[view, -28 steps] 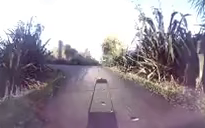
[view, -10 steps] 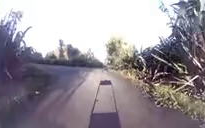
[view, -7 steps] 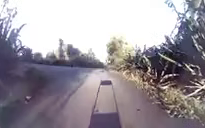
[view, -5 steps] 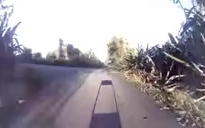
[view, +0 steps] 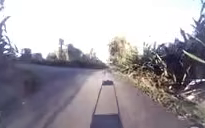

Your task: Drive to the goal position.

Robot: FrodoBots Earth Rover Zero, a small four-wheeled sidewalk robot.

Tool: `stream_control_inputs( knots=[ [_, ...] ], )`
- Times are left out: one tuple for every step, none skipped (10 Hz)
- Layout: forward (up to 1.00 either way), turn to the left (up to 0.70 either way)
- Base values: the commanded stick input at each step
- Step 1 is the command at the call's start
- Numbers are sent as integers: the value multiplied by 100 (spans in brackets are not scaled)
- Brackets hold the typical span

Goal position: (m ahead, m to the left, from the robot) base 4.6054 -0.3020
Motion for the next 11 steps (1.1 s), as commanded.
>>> stream_control_inputs(
  knots=[
    [100, 0],
    [100, 0],
    [100, 0],
    [100, 0],
    [100, 0],
    [100, 0],
    [100, 0],
    [100, 0],
    [100, 0],
    [100, 0],
    [100, 0]
  ],
)
